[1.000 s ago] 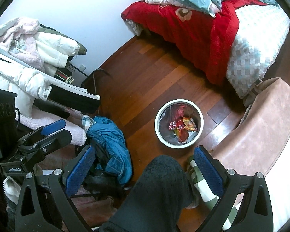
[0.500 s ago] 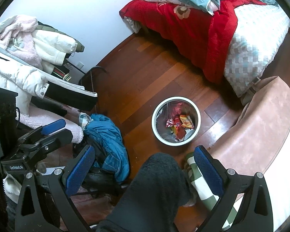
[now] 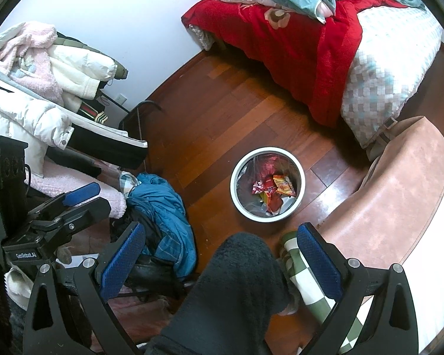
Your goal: Collect trash
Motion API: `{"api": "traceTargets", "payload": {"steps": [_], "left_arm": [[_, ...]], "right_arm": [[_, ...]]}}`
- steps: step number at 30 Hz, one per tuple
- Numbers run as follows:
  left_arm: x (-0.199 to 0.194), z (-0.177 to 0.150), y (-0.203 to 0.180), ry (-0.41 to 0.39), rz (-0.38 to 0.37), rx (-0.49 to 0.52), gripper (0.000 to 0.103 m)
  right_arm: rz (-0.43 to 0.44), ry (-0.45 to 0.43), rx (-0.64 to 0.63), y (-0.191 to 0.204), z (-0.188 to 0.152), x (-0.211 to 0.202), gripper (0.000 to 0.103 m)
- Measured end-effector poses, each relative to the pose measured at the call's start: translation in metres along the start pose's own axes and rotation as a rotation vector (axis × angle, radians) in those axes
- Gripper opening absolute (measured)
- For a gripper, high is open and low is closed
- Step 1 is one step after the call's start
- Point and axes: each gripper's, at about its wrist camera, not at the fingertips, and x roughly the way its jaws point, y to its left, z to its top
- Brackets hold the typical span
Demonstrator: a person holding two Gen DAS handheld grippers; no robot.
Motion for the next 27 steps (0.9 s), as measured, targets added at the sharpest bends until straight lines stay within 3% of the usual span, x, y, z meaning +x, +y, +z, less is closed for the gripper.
{"api": "traceTargets", "payload": {"steps": [27], "left_arm": [[-0.0021, 0.0019, 0.0022, 0.002, -0.005, 0.004, 0.103]], "right_arm": [[-0.001, 0.013, -0.015, 0.0047, 0.0003, 0.001, 0.103]]}}
